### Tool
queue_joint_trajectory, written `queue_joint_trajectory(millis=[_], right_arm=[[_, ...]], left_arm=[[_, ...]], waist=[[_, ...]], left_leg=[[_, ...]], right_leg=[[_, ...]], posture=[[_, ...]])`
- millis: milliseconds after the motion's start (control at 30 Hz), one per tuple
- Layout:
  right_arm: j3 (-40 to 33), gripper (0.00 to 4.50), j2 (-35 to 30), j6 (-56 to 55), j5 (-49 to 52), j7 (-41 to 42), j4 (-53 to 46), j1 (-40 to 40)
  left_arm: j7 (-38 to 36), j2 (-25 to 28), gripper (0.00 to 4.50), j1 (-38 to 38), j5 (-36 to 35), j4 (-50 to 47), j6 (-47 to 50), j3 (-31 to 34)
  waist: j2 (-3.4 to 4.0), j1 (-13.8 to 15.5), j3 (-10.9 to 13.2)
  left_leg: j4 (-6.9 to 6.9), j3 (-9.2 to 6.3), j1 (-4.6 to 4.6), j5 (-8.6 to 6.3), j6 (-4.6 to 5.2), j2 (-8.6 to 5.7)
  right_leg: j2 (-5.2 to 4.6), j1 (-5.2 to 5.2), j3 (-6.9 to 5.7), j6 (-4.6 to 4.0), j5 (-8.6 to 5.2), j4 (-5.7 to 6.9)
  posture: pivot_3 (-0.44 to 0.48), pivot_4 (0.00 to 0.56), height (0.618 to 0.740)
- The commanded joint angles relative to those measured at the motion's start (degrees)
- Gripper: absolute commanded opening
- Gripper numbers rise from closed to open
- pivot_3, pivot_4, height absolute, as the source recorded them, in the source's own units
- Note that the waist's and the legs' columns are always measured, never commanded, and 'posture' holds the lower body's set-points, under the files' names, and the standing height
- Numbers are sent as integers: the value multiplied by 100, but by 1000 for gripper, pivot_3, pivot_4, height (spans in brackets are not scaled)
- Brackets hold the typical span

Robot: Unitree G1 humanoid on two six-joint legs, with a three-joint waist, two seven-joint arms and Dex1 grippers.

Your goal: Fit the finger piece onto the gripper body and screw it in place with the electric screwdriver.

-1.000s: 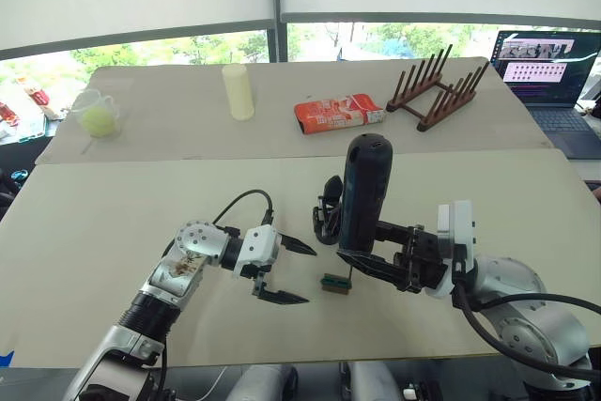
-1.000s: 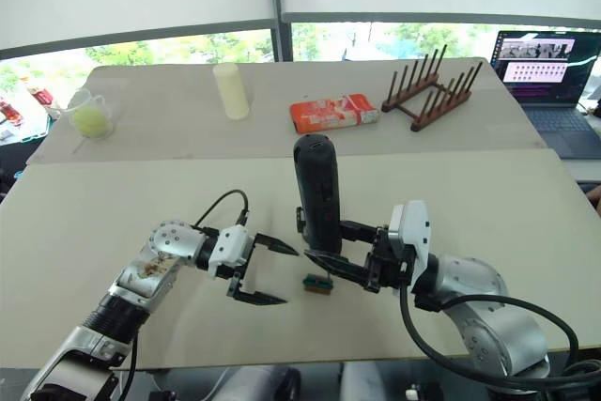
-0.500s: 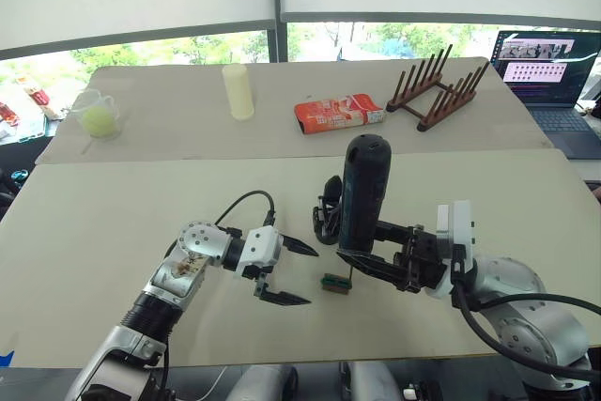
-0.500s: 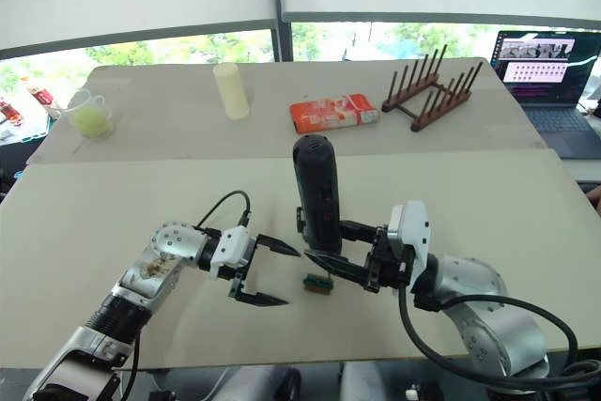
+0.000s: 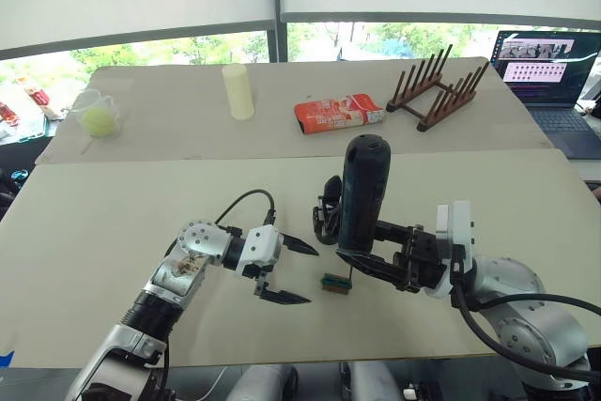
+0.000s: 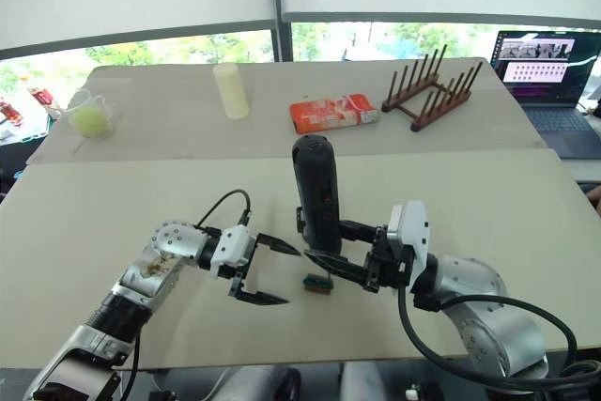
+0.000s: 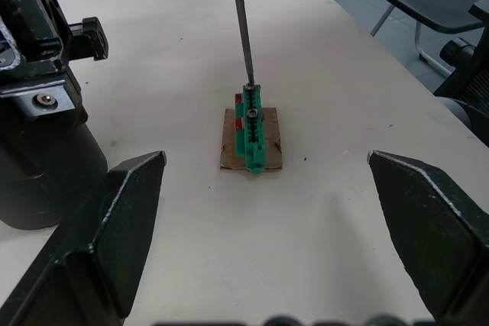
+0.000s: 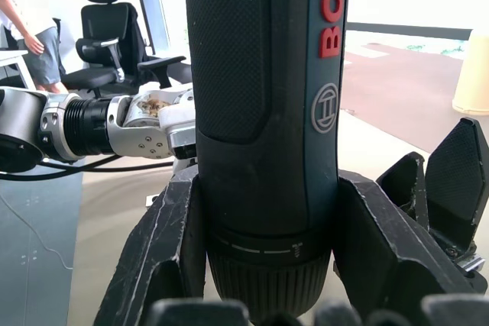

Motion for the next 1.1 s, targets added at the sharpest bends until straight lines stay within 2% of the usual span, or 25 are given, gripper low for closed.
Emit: queue_joint_trajectory(millis=[33,500,633,800,1100], right_arm=[[-119,1902,-11,-99,248,-65,-412,-32],[-445,1902,-479,348,1162,-433,-841,-473],[-521,1902,-748,694,1746,-542,-768,-1181],[-568,1902,-947,926,2196,-562,-607,-1686],[-226,1902,-940,1220,2328,-182,80,-2938]], left_arm=[[-6,-43,4500,-78,-17,0,-112,21],[56,72,4500,-11,-117,9,-32,228],[212,199,4500,74,-261,-188,156,482],[388,234,4500,101,-291,-282,249,642],[567,237,4500,-25,-357,-270,438,786]], waist=[[0,0,0],[-1,-1,1],[-2,-16,2],[-4,27,3],[-8,4,5]], left_leg=[[0,0,0,0,0,0],[0,0,0,0,1,0],[0,0,-1,-1,1,1],[-2,-4,-3,-2,3,7],[0,-3,-5,-4,7,6]], right_leg=[[0,0,0,0,0,0],[-1,0,0,0,0,-2],[-1,-1,0,0,0,-3],[-1,0,0,0,0,-7],[-3,0,-1,0,0,-6]], posture=[[0,150,740],[0,150,740],[0,150,740],[0,150,740],[0,150,740]])
